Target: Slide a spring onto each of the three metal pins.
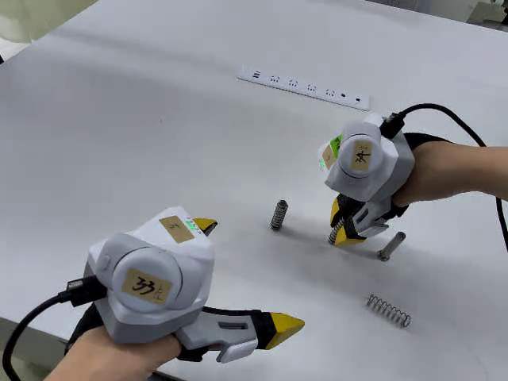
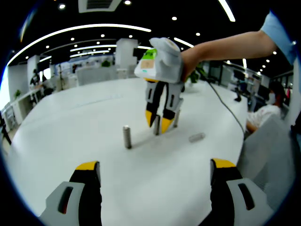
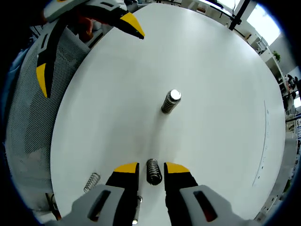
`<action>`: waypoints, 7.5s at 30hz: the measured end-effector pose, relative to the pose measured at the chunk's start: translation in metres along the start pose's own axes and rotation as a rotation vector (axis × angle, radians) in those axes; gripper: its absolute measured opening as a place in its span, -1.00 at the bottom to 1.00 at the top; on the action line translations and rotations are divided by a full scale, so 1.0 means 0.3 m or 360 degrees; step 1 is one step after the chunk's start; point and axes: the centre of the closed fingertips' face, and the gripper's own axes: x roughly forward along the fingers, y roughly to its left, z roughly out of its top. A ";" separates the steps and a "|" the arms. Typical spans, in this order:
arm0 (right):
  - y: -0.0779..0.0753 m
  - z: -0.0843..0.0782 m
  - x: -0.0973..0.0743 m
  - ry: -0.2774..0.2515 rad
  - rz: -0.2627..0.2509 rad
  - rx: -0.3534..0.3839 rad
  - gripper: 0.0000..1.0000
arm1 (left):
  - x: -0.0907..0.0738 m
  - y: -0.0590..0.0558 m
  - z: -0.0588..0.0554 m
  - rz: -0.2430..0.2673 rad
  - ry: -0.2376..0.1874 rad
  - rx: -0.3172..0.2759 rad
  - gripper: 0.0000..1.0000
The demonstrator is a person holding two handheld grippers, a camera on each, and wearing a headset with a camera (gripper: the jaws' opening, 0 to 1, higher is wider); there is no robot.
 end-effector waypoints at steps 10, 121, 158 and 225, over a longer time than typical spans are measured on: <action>-0.002 0.021 -0.013 -0.0096 -0.0051 0.0040 0.20 | 0.000 -0.004 0.003 -0.0007 -0.0006 0.0008 0.97; 0.532 -0.378 -0.255 -0.1014 -0.0848 0.1485 0.93 | 0.294 -0.321 0.029 -0.0793 0.0275 0.0696 0.70; 0.587 -0.395 -0.230 -0.1097 -0.0855 0.1659 0.91 | 0.454 -0.382 -0.048 -0.0972 0.0495 0.0995 -0.56; 0.444 -0.044 -0.349 -0.1274 -0.0642 0.1211 0.70 | 0.188 -0.302 0.027 -0.0699 0.0206 0.0468 -0.79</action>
